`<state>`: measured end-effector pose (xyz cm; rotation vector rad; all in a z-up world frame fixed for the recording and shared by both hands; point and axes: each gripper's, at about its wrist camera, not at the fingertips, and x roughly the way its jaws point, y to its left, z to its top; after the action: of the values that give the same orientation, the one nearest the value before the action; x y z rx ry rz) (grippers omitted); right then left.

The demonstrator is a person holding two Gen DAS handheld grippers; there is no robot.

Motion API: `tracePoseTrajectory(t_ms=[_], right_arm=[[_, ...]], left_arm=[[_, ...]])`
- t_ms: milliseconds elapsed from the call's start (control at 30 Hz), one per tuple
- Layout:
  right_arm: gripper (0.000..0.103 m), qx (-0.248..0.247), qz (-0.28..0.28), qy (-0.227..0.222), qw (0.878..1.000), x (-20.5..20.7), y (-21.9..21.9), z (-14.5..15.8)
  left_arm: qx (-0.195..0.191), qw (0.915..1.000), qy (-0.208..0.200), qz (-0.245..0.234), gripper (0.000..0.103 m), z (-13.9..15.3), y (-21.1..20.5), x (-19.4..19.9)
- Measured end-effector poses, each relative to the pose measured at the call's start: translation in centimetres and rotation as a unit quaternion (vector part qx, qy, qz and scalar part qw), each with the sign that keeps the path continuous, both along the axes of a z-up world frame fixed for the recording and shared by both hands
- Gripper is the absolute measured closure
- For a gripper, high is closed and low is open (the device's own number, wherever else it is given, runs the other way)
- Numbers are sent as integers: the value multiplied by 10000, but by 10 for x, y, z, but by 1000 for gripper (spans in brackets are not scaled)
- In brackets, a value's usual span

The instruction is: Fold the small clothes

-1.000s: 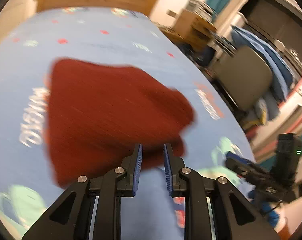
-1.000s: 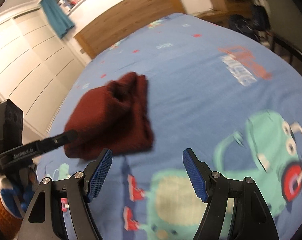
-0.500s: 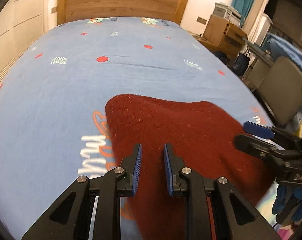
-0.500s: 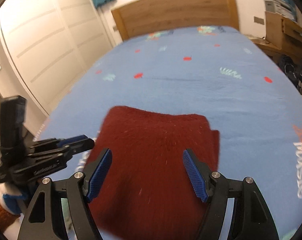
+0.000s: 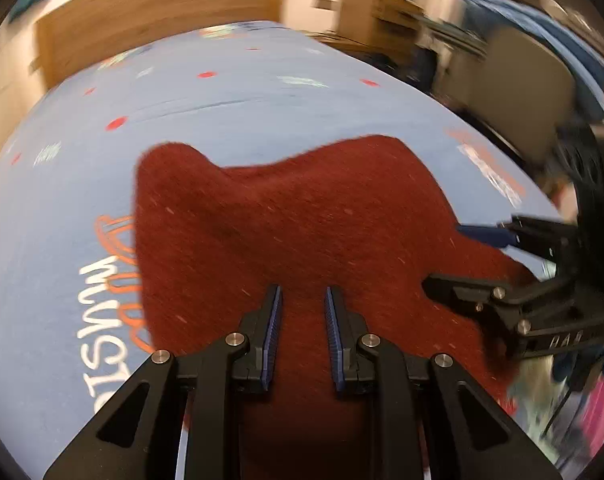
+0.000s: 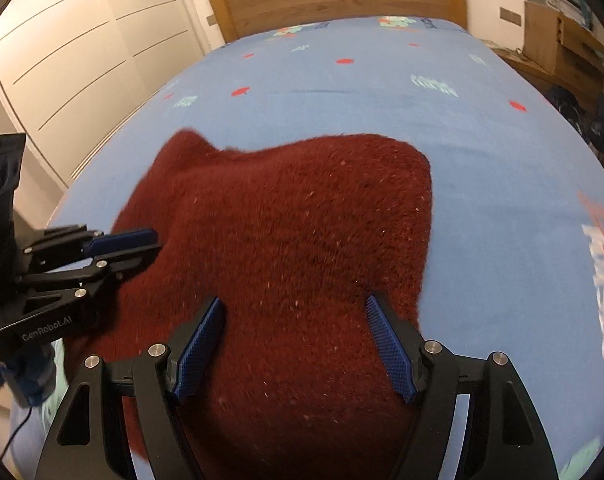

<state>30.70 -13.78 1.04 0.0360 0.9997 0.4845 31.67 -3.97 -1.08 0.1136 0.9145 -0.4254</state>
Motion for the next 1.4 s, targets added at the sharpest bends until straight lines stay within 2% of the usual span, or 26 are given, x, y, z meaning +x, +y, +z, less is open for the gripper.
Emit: tracePoseTrajectory(t_ms=[67,167,333,433,500,567,667,767,867,967,1067,1167,1267,1400], right_arm=[[28,48,-19,50,10000,-12,-10,-1],[28,90,20,35,10000,-16,-14,1],[28,1,-58,-88,9999,9,-2,11],[28,-36,-40,-54,10000,22,7,13],[28,78,-77,-40,9999,22,3,19],[28,250,-127,-209,9994,15,-10,34],[28,509,-183,-532,9971,-7,-32,59],[28,586,-60,-625,9963,-27,-41,70],[28,529,159,-579,9968,-37,-30,66],[28,484,195,-410,9978,-41,-18,48],[28,440,81,-140,9989,-37,-17,21],[28,418,-41,60,9991,-31,-19,-2],[27,492,-131,70,9987,-30,-20,-5],[27,450,-150,112,9988,-29,-20,-3]], left_arm=[[187,9997,-168,-43,86,-1,-8,-7],[261,9990,-232,264,82,-5,-3,4],[422,9954,-220,836,81,-1,20,29],[367,9934,-85,1082,81,2,35,31],[368,9926,-124,1149,78,12,40,24],[290,9925,-223,1165,73,23,47,13],[68,9938,-360,1052,72,34,50,-5],[-120,9954,-457,833,72,39,44,-21],[-113,9970,-488,597,72,36,29,-30],[-2,9983,-394,440,72,23,19,-32],[-93,9985,-194,511,65,5,23,-28],[-245,9981,-129,558,63,0,26,-24],[-171,9982,-157,562,63,-3,21,-20],[-295,9974,-64,647,62,2,24,-19]])
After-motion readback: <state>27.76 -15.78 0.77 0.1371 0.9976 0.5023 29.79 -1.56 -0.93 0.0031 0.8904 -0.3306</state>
